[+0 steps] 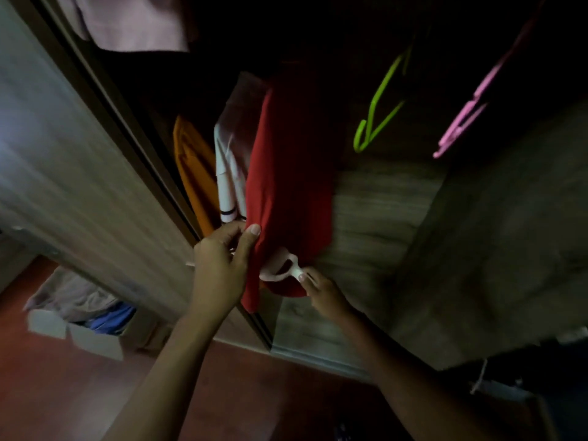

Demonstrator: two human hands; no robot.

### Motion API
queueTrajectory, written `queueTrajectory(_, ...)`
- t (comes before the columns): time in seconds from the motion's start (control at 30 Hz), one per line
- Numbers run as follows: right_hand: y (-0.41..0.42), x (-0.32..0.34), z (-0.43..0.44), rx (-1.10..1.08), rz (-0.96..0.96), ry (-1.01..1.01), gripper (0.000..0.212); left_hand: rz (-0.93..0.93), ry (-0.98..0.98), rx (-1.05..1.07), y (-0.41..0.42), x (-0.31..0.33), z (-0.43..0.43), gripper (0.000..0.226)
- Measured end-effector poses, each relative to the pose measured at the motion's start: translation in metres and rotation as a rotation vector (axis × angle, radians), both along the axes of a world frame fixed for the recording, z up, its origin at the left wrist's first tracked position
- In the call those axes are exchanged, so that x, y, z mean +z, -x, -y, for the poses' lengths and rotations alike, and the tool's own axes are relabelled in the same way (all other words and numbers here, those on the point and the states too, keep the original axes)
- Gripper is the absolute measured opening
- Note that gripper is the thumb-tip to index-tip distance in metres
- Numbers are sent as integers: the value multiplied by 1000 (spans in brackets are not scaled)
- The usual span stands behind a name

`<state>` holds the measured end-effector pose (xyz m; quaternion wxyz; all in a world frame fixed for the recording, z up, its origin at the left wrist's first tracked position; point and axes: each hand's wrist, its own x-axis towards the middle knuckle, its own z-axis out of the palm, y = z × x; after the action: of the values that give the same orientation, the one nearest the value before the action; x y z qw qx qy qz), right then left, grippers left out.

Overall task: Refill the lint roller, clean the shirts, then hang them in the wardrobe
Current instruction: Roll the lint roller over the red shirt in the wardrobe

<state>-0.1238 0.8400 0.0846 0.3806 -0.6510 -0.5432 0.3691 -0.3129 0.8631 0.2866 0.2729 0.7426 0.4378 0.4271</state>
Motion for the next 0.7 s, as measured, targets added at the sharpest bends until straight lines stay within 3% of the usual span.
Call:
queueTrajectory(0.2,2,24,53,-382,-43,88,29,-90,-169,-179,-10,-4,-6,27)
queueTrajectory(0.33,6,46,106,-643,-225,-4,21,-207,-299,-300,-29,-5,-6,29)
queueTrajectory(0.43,4,58,157,-821,-301,-95,19,-202,-327,-436,-58,-6,10,14)
queueTrajectory(0.57,-7,70,247,-1068,-301,-171,22,-169,-277,-606,-116,-22,73,16)
queueTrajectory(0.7,-19,77,364,-1325,-285,-223,18,-187,-276,-849,-180,-52,188,31)
